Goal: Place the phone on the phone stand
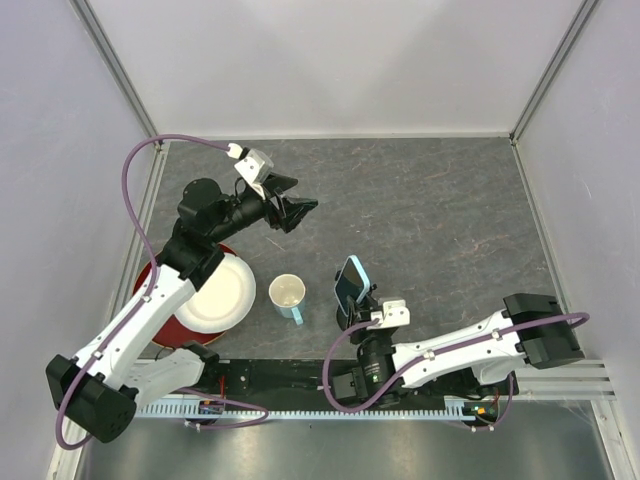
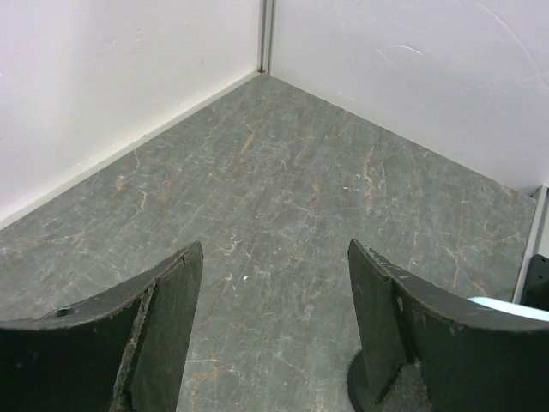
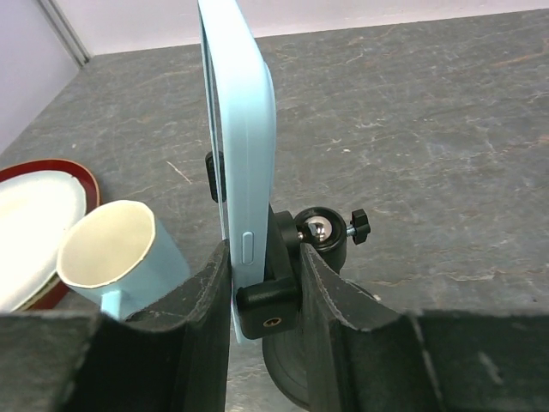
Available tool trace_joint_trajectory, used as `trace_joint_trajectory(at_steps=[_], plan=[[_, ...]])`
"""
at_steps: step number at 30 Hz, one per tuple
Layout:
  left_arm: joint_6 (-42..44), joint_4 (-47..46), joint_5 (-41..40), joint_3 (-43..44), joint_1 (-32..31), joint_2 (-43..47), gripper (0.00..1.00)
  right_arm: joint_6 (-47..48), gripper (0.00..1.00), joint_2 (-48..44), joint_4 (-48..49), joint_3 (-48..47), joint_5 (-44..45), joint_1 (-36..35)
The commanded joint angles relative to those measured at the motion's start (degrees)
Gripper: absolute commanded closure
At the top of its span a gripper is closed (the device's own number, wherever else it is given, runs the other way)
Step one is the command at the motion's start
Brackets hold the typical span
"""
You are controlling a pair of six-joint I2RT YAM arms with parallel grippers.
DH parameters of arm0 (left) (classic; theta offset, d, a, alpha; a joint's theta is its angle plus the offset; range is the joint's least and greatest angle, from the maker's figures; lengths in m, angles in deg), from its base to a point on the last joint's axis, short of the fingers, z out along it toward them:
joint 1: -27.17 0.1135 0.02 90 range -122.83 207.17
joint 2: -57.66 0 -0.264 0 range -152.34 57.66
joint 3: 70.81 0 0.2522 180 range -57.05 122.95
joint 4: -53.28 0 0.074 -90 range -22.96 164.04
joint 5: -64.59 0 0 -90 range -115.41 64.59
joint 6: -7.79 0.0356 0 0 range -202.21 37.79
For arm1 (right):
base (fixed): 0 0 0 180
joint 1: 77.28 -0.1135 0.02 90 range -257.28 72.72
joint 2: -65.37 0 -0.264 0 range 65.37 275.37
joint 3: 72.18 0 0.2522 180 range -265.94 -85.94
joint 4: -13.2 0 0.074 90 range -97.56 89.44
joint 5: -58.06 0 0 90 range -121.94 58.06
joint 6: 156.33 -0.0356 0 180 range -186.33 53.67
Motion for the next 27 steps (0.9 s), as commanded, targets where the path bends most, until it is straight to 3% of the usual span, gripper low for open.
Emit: trace_joint_trajectory(at_steps=[1, 15, 27], plan=[[-3.4, -3.0, 3.1, 0.6, 1.0, -0.9, 0.26, -33.4, 1.0, -1.1, -14.6, 1.3, 4.8, 0.5], [-5.8, -4.5, 5.6, 0.5, 3.2, -2.4, 0.26, -37.1, 1.0, 4.4, -14.7, -3.6, -0.5, -1.1], [-7.8, -5.7, 7.1, 0.5, 4.6, -3.1, 0.27, -34.0, 1.0, 4.9, -14.8, -7.3, -3.5, 6.1]])
